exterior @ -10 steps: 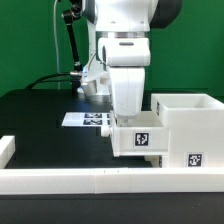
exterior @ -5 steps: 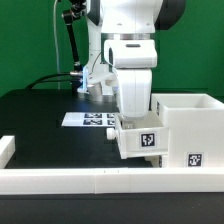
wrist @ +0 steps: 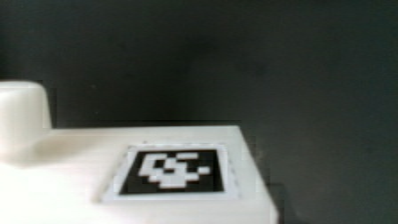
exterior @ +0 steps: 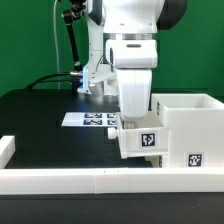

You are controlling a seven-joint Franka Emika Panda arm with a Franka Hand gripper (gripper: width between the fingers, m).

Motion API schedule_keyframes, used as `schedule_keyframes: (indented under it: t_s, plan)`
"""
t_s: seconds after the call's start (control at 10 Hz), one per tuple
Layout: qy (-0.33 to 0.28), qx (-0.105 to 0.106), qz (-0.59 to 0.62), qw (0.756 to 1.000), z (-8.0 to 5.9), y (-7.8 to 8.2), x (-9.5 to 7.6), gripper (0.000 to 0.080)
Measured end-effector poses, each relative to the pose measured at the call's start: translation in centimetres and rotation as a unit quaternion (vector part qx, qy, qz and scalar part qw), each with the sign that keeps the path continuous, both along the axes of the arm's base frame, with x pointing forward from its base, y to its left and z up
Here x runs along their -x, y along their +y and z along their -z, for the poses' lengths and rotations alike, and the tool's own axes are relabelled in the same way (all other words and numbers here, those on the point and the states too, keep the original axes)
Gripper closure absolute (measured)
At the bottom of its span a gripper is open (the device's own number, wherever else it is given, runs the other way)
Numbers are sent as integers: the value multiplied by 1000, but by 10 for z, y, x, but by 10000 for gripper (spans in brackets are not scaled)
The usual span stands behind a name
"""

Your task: Assemble drawer

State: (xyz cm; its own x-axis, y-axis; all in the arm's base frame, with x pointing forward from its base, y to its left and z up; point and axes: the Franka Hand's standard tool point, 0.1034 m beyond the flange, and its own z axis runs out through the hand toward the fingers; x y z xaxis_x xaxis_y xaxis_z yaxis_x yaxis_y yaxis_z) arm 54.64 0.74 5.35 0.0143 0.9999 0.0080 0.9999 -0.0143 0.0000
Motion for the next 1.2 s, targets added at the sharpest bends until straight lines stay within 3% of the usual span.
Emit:
schedule_keyframes:
  t_s: [0.6,0.7,0.8,0.9,1.0,1.1,1.2]
  plan:
    - [0,2,-3,1000,1,-1,0,754]
    - [0,2,-3,1000,1,-1,0,579]
    - [-1,2,-1,1000,0,-1,-1,579]
    - [-2,2,-1,1000,-1,0,-1,395]
    - [-3,2,-1,1000,-2,0,-2,261]
    - [-4,3,1,1000,-5,0,-2,173]
    - [-5,5,3,1000,-12,-1,-4,173]
